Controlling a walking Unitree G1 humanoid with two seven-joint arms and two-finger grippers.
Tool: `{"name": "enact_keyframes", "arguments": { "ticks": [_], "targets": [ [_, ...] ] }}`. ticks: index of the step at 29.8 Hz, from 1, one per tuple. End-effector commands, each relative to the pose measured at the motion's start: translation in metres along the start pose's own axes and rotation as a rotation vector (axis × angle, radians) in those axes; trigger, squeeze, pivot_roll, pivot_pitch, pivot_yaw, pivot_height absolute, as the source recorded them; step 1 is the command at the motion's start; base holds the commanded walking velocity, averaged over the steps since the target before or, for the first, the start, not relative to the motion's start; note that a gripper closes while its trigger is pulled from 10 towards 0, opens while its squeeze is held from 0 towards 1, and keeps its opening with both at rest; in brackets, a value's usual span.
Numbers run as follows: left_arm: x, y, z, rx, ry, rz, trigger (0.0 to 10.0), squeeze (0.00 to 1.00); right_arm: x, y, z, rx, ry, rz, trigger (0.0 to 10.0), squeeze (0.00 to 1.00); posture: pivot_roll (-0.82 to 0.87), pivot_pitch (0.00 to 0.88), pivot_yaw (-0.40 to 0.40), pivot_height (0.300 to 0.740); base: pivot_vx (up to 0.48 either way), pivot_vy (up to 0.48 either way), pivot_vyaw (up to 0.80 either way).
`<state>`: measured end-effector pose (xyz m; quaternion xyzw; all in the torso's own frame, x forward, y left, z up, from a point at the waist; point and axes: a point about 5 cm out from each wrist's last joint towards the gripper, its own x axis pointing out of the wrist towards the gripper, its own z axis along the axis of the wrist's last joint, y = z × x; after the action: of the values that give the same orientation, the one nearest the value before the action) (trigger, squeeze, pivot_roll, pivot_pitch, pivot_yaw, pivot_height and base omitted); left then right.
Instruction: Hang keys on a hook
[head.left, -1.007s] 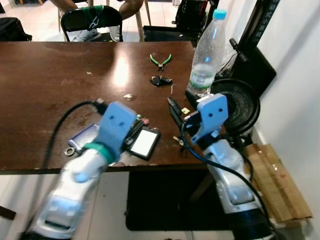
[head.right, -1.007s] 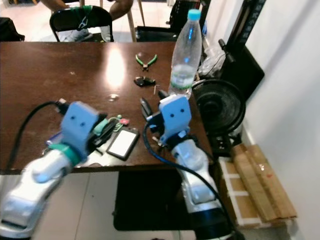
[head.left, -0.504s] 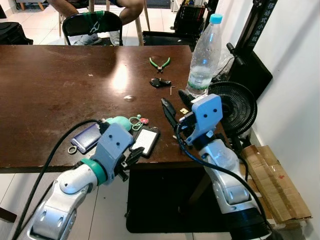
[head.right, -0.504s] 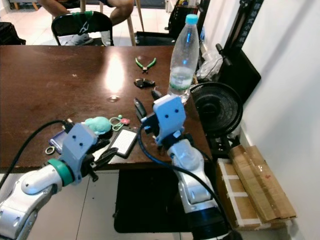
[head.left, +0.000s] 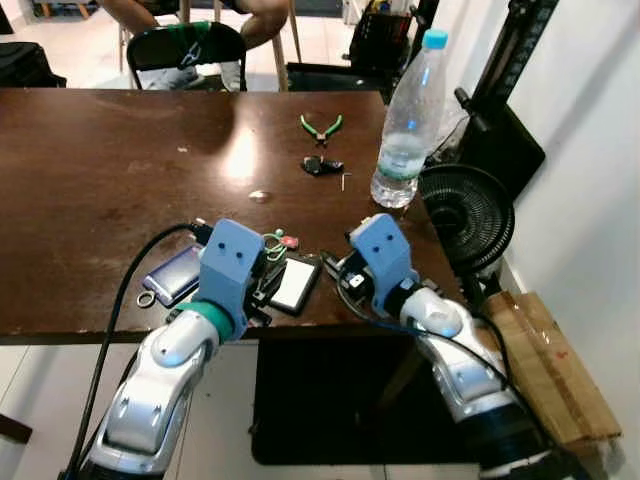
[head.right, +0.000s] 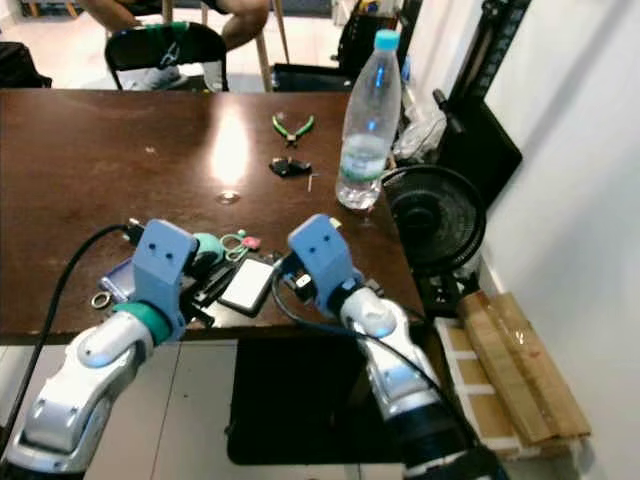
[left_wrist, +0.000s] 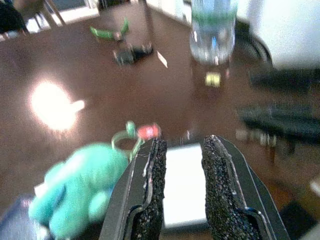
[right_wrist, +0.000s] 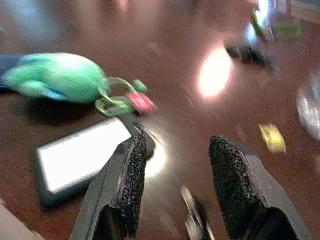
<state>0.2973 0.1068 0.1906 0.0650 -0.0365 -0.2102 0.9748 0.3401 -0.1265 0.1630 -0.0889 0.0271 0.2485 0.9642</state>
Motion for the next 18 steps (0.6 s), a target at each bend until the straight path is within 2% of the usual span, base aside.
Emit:
{"name": "enact_keyframes", "arguments": {
  "ticks": [1,5,8,12,13,18],
  "targets": [
    [0.001,-0.004,-0.001,-0.012,0.001,-0.018,10.0,0.00,-0.006,-0.007,-0.008,0.117,0.043,-0.001,10.0,0.00,-0.08,0.072,0.069,0.740,0.000,0.000,0.00],
    [0.000,-0.004,-0.001,-0.019,0.001,-0.043,10.0,0.00,-0.015,-0.011,-0.009,0.190,0.024,0.061,10.0,0.00,-0.08,0.077,0.068,0.740,0.000,0.000,0.00],
    [0.000,-0.004,-0.001,-0.020,0.001,-0.049,10.0,0.00,-0.017,-0.014,-0.009,0.205,0.015,0.074,10.0,0.00,-0.08,0.077,0.068,0.740,0.000,0.000,0.00],
    [-0.001,-0.005,-0.001,-0.023,0.003,-0.051,10.0,0.00,-0.021,-0.020,-0.011,0.148,0.031,0.074,10.0,0.00,-0.08,0.083,0.066,0.740,0.000,0.000,0.00],
    [-0.001,-0.006,-0.001,-0.023,0.003,-0.050,10.0,0.00,-0.022,-0.022,-0.013,0.097,0.048,0.066,10.0,0.00,-0.08,0.083,0.066,0.740,0.000,0.000,0.00],
    [0.000,-0.006,0.000,-0.027,0.001,-0.042,10.0,0.00,-0.020,-0.022,-0.016,0.010,0.086,0.078,10.0,0.00,-0.08,0.084,0.066,0.740,0.000,0.000,0.00]
  ]
}}
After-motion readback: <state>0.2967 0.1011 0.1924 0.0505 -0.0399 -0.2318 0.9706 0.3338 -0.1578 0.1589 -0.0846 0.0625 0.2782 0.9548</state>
